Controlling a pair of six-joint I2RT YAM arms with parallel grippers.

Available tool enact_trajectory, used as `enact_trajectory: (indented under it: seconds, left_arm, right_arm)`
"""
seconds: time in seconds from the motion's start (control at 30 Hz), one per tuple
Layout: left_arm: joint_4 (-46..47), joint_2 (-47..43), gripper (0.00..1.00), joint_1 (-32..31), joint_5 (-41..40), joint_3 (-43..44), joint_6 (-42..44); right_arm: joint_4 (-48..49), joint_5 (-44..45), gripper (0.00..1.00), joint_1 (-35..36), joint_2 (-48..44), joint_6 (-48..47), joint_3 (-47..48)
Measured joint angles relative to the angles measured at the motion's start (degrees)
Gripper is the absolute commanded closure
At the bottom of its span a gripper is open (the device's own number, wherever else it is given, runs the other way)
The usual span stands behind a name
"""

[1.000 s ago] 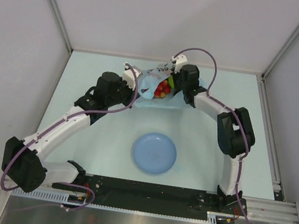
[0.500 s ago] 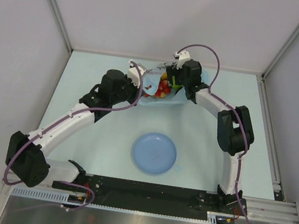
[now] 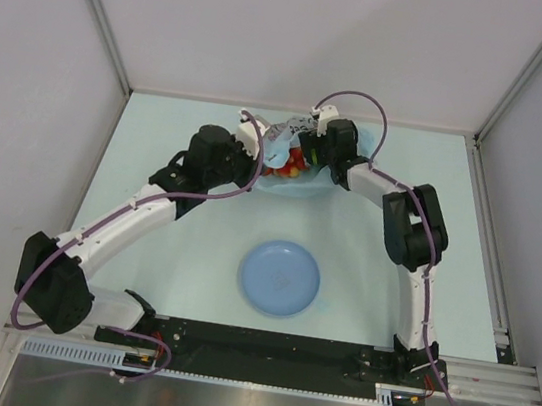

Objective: Take the fake fruits out of the plastic bag
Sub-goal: Adjust the fake fruit in the plastic bag.

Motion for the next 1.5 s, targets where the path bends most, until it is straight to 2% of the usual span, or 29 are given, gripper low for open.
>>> enact_trajectory:
  seconds: [0.07, 0.1, 0.2, 0.37, 0.47, 0.8, 0.87, 1.07, 1.33, 1.43, 1.5]
  left_arm:
    - [0.1, 0.0, 1.0, -0.1, 0.0, 0.0, 0.0]
    - [0.1, 0.0, 1.0, -0.1, 0.0, 0.0, 0.0]
    - [0.1, 0.2, 1.0, -0.2, 0.0, 0.0, 0.0]
    - [0.2, 0.8, 1.0, -0.3, 0.0, 0.0, 0.0]
    - [0.2, 1.2, 1.0, -0.4, 0.0, 0.0, 0.0]
    - [0.5, 3.3, 1.0, -0.5, -0.1, 0.7, -0.5]
    - [0.6, 3.7, 1.0, -0.5, -0.3, 1.4, -0.6]
    - [-0.4, 6.8, 1.0, -0.6, -2.3, 5.9, 2.9]
    - [-4.0, 11.6, 1.0, -0.6, -5.8, 11.9, 10.8]
    - [-4.9, 11.1, 1.0, -0.6, -5.7, 10.7, 10.5]
    - [-3.8, 8.9, 0.99, -0.6, -5.6, 6.3, 9.4]
  right_arm:
    - [0.0, 0.8, 0.15, -0.1, 0.7, -1.1, 0.0]
    - [0.2, 1.4, 0.26, -0.1, 0.9, -1.6, 0.0]
    - [0.6, 2.3, 0.42, -0.3, 1.0, -2.5, 0.0]
    - [1.3, 0.7, 0.57, -1.2, 0.8, -3.6, 0.0]
    - [-0.4, -3.4, 0.61, -1.8, -0.9, -2.7, -0.2]
    - [-6.0, -22.2, 0.6, -1.9, -20.6, 3.0, -6.8]
    - [-8.3, -26.8, 0.61, -1.9, -22.9, 4.5, -7.0]
    - [-12.6, -33.5, 0.61, -3.5, -25.5, 5.6, -10.3]
    - [-17.0, -34.9, 0.61, -4.2, -26.3, 5.4, -13.5]
    - [-21.2, -33.8, 0.6, -3.3, -26.2, 4.8, -13.5]
    - [-23.8, -33.2, 0.6, -3.1, -25.8, 4.9, -13.5]
